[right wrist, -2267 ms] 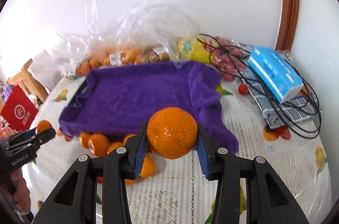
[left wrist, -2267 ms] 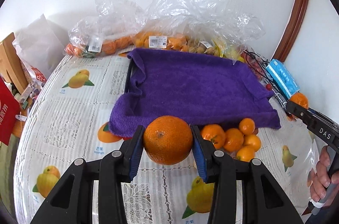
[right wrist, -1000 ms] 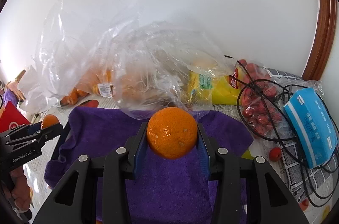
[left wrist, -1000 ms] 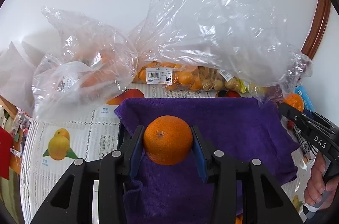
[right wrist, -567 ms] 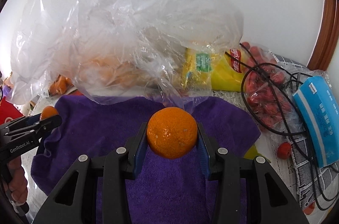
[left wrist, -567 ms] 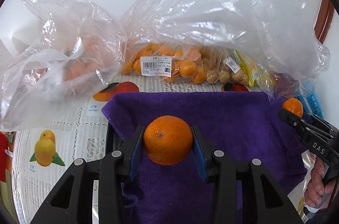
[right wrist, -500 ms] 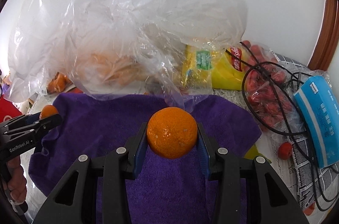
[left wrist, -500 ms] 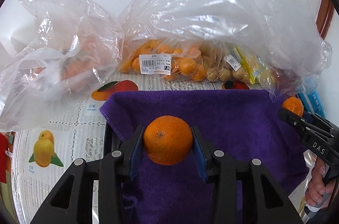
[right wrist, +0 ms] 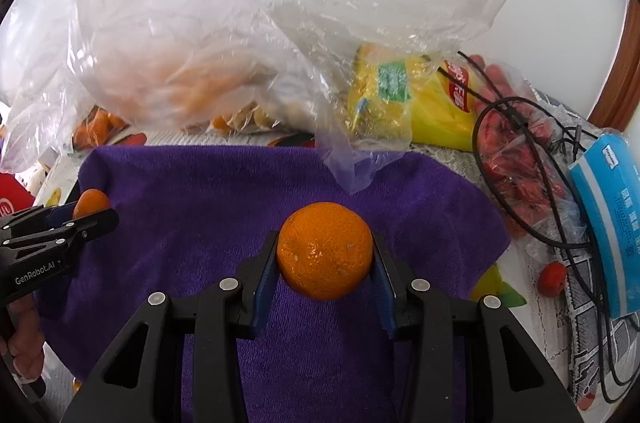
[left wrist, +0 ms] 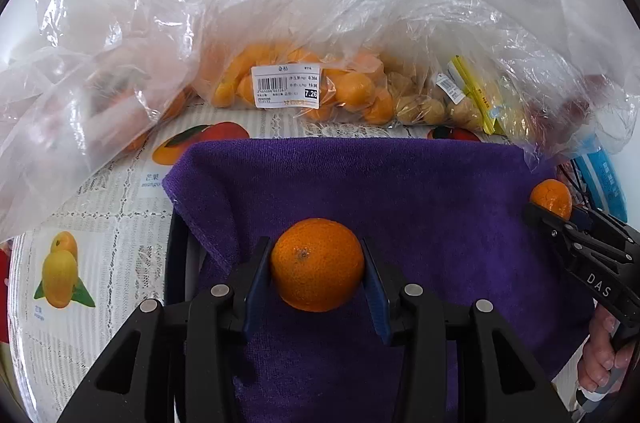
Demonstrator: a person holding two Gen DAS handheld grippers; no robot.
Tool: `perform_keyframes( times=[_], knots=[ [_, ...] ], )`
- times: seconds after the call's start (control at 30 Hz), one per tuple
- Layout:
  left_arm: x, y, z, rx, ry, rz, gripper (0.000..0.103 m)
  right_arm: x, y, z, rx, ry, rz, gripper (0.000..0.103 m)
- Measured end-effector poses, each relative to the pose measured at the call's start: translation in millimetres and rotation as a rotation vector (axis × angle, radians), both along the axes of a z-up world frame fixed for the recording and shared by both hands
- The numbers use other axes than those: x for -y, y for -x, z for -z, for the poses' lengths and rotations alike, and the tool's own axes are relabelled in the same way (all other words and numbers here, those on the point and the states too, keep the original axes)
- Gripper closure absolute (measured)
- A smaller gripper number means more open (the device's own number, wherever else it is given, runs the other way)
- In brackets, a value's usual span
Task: Organize fruits
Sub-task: 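Open the left tool on the towel while the right tool releases its orange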
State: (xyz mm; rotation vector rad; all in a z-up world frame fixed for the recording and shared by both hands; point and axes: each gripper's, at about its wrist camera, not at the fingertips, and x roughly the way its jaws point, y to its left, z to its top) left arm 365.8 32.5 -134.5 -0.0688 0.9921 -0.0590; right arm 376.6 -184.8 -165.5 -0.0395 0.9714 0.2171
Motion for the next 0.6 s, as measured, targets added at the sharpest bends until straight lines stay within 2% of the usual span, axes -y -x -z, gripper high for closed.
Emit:
perform_keyframes(
  times=[0.6],
  knots=[
    [4.0, -6.5, 12.9, -0.06, -0.005, 0.007, 0.061, -5.1, -2.5, 11.7, -0.055, 0.02, -0.013, 0.06]
  ],
)
